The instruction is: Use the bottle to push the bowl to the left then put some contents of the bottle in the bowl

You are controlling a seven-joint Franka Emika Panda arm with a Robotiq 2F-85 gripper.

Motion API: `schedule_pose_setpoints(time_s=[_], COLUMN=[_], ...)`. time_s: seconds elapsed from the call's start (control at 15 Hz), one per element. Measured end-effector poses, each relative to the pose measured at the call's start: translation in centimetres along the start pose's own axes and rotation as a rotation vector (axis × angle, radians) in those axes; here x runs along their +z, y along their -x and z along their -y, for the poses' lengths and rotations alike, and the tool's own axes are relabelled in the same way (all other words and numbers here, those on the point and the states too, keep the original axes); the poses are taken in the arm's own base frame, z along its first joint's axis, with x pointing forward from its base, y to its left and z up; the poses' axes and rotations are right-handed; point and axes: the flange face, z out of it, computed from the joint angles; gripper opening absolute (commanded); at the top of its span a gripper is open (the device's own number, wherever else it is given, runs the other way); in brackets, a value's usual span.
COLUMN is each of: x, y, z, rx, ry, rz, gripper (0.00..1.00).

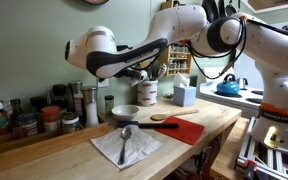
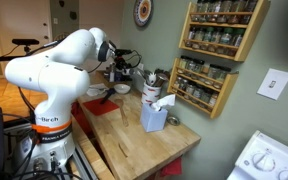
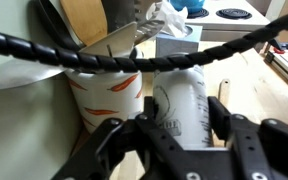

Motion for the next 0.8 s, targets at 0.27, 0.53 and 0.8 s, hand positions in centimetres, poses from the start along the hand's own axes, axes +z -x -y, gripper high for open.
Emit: schedule_pose_setpoints(time_s=[0.27, 0.53, 0.8], x=[0.27, 0.30, 0.01], y=[-0.21, -0.44, -0.40], z=[-0.53, -0.84, -1.01], rx=[0.020, 0.010, -0.012], ry=[0.013, 0.014, 0.006], rz=[0.031, 0.018, -0.035], gripper=[0.31, 0.31, 0.31])
